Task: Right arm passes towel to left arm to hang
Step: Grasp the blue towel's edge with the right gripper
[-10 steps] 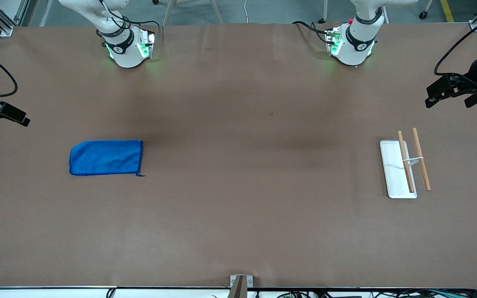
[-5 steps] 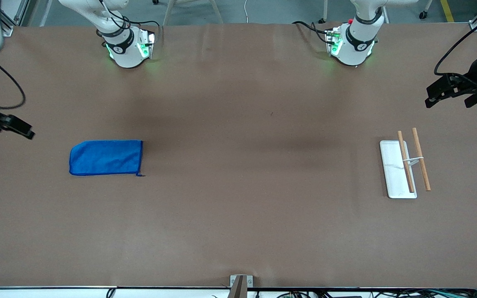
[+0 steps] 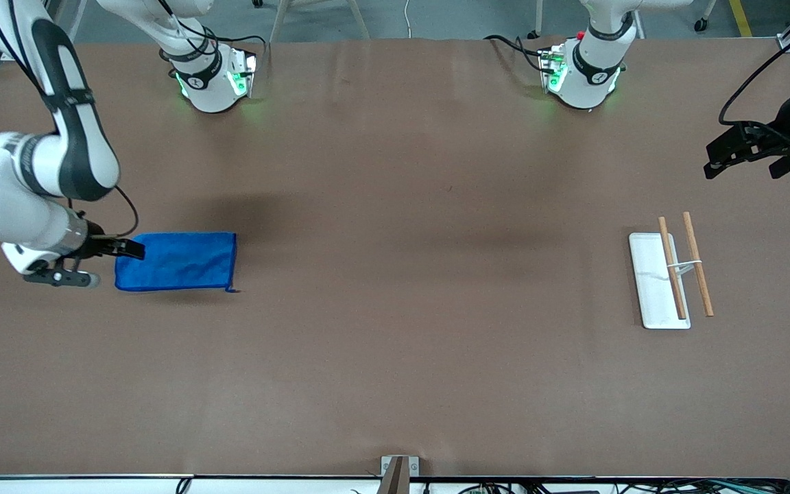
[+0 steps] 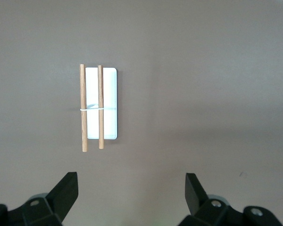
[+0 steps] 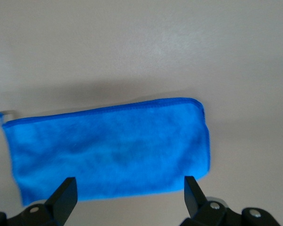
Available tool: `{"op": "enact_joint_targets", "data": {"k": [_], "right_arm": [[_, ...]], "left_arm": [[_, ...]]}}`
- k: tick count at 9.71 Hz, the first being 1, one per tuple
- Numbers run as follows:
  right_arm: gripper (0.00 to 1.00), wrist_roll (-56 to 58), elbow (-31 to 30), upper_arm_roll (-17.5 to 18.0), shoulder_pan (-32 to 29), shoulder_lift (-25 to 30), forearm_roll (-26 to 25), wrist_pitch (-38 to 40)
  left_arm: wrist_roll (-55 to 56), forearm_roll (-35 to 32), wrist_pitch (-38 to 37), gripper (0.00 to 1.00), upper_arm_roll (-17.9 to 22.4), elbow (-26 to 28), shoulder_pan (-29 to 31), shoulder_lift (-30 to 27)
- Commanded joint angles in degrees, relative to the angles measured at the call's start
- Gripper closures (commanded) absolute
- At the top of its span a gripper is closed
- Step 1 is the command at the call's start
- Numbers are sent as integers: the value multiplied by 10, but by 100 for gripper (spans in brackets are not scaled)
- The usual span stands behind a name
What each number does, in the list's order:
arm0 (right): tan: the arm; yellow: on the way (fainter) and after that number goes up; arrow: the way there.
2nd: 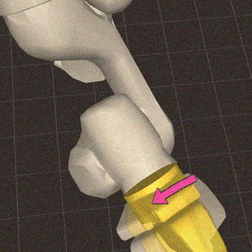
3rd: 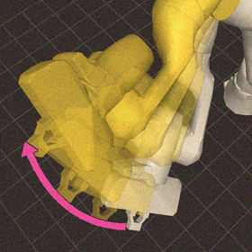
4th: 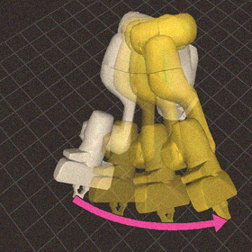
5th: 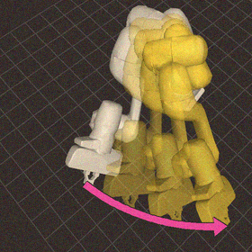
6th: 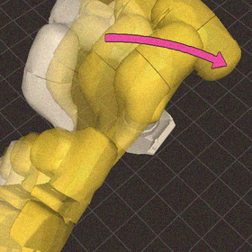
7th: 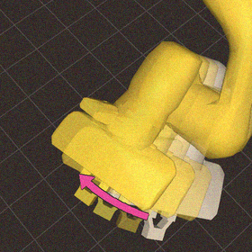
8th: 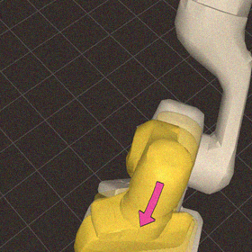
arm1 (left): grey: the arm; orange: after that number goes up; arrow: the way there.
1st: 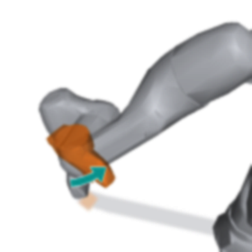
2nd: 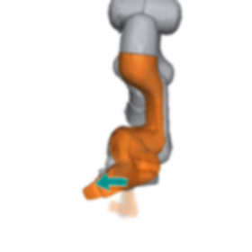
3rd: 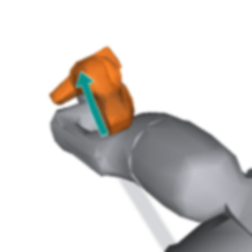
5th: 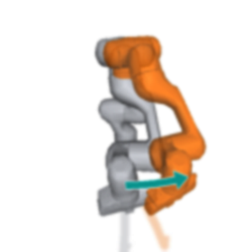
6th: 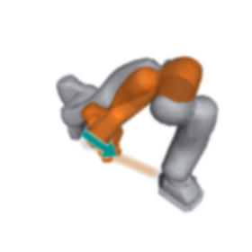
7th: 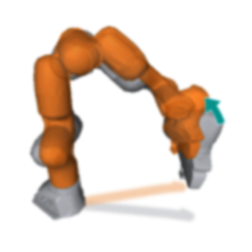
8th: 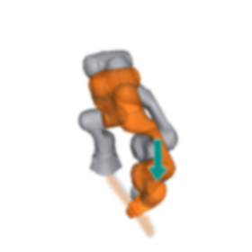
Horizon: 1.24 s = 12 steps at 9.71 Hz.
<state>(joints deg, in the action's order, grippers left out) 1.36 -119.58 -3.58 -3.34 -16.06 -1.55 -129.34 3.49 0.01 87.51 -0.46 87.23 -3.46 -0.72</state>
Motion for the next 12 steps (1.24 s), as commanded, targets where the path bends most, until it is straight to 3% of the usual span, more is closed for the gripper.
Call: {"op": "enact_joint_targets", "data": {"k": [1, 5, 9, 10, 11, 12], "right_arm": [[0, 10, -50, 3, 5, -28, 6, -110], [7, 9, -60, 4, 8, -71, 19, -178], [14, 10, -80, 8, 6, -79, 20, -188], [27, 10, -79, 9, 5, -79, 20, -188], [64, 10, -79, 10, 5, -79, 22, -188], [89, 10, -79, 10, 4, -79, 23, -188]], "left_arm": [[6, -7, -6, 0, -2, 11, 0, 6], [6, -7, -6, 0, -2, 12, 0, 7], [6, -7, -6, 0, -2, 12, 0, 9], [6, -7, -5, 0, -2, 11, 0, 9], [6, -7, -5, 0, -2, 12, 0, 9], [6, -7, -5, 0, -2, 12, 0, 9]]}}
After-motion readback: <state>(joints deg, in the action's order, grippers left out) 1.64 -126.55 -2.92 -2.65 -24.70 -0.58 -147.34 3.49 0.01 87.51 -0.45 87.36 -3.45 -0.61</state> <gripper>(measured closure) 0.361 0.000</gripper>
